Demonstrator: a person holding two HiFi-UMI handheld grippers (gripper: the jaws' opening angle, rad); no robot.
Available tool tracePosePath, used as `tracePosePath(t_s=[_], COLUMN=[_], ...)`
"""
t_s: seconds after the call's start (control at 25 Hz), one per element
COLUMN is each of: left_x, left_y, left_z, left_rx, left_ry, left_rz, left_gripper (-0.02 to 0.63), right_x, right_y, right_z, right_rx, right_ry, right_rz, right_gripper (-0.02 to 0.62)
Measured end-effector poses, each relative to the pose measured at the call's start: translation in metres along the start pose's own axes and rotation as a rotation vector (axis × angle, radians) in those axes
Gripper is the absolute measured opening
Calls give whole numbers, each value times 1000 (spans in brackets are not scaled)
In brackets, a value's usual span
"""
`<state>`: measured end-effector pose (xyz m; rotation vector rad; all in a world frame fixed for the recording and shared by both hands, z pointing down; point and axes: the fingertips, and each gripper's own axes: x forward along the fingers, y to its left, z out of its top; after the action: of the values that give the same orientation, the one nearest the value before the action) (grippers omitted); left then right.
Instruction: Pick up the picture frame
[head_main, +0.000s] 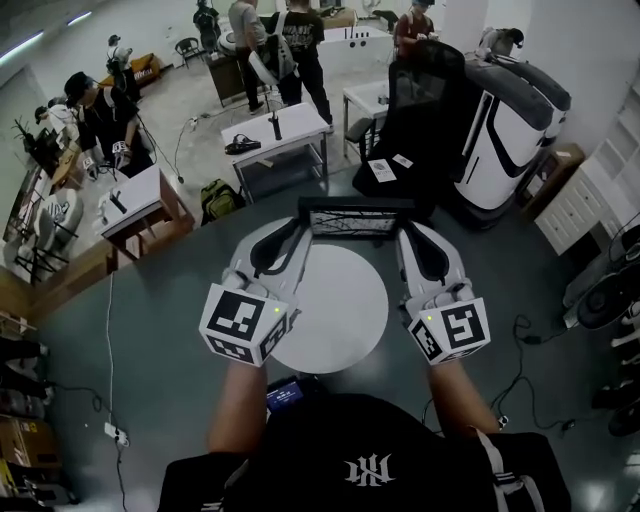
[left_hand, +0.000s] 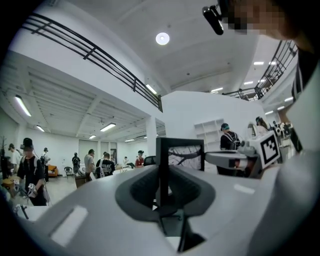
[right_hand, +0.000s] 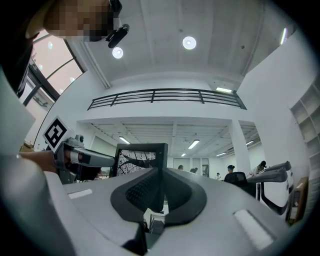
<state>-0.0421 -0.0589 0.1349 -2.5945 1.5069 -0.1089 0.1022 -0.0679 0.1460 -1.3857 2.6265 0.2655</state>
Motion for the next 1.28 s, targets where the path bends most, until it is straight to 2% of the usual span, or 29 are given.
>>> tracePosePath(t_s=[0.52,1.28], left_x=[-29,-58], left_y=[-31,-52], left_z=[29,30], left_rx=[40,38], left_ry=[-43,-54], left_rz=[12,-14], left_gripper=[57,57], right_x=[-40,-66], right_y=[8,21], right_z=[27,29], right_rx=[-10,-10], right_ry=[-62,-66], right_rz=[15,30], right_gripper=[8,6])
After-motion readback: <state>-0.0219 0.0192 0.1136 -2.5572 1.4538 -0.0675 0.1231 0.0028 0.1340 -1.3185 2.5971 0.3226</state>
